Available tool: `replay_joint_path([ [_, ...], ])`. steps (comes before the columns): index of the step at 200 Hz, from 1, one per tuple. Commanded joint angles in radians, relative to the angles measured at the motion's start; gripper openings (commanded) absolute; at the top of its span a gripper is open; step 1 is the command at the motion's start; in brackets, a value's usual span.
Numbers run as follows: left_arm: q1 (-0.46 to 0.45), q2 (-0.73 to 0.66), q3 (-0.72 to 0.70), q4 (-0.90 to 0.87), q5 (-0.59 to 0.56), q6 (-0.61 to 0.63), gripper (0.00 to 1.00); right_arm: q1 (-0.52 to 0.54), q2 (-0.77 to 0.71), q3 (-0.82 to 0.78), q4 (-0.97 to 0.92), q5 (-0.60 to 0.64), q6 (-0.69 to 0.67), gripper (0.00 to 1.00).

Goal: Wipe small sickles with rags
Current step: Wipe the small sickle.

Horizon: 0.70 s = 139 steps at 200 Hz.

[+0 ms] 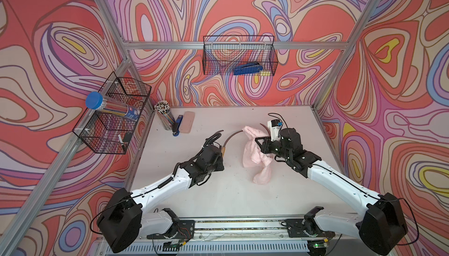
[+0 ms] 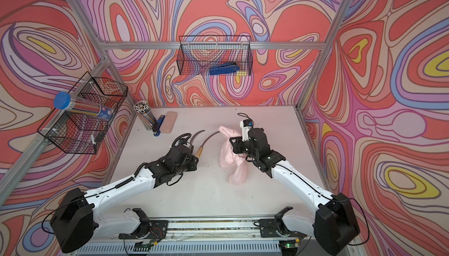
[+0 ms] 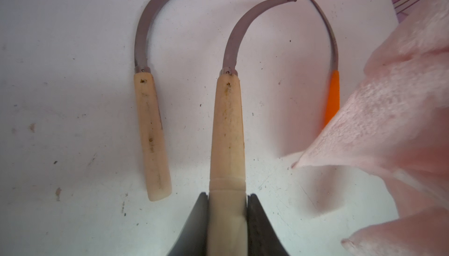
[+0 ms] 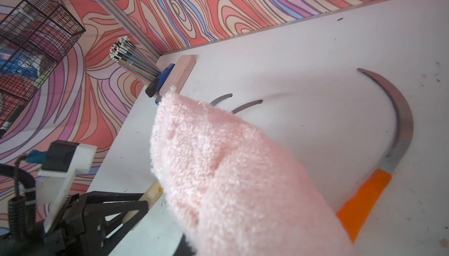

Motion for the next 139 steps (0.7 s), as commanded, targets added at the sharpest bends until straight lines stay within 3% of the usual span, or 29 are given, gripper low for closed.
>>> replay_joint_path([
  [1,0.02,-0.011,-0.027,0.107,0.094,-0.106,0.0,0.011,-0.047,-0.029,0.057,0.017,0.013,0.0],
  [24,0.052,0.017,-0.077,0.227,0.163,-0.195,0.0,0.036,-0.064,-0.071,0.094,-0.016,0.019,0.0],
  [50,0.061,0.038,-0.093,0.338,0.18,-0.267,0.0,0.175,-0.028,-0.085,0.13,0.04,-0.001,0.0],
  [93,0.061,-0.049,-0.092,0.386,0.06,-0.327,0.0,0.324,0.079,-0.092,0.233,0.073,0.004,0.0],
  [139,0.061,-0.129,-0.156,0.44,-0.065,-0.373,0.0,0.332,0.127,-0.175,0.342,0.086,0.041,0.0],
])
